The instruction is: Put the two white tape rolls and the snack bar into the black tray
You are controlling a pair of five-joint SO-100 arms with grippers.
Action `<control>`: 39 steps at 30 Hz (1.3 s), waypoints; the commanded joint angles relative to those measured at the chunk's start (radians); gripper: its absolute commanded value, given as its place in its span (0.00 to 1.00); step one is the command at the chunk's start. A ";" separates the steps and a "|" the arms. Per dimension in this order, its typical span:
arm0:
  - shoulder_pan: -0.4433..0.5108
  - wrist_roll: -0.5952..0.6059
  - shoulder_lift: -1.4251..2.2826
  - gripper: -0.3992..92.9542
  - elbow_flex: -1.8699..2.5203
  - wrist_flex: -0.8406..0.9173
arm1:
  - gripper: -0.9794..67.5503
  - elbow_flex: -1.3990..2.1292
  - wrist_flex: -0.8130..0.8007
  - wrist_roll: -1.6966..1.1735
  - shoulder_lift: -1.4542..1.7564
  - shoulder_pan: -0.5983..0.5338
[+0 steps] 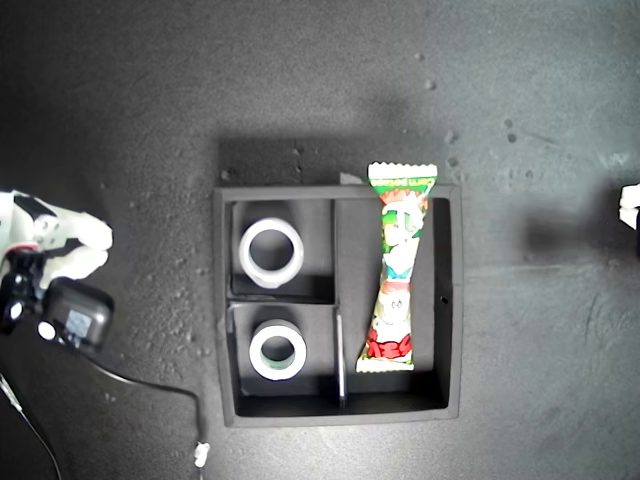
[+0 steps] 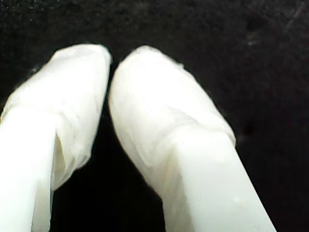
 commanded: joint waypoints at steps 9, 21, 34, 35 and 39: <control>0.017 -0.043 0.239 0.01 0.170 0.107 | 0.01 0.021 0.130 -0.049 0.038 0.026; 0.040 -0.054 0.238 0.06 0.170 0.267 | 0.01 0.021 0.207 -0.150 0.031 0.015; 0.048 0.012 0.238 0.06 0.170 0.267 | 0.01 0.021 0.206 -0.150 0.038 -0.028; 0.048 0.012 0.238 0.06 0.170 0.267 | 0.01 0.021 0.206 -0.150 0.038 -0.029; 0.048 0.012 0.238 0.06 0.170 0.267 | 0.01 0.021 0.206 -0.150 0.038 -0.034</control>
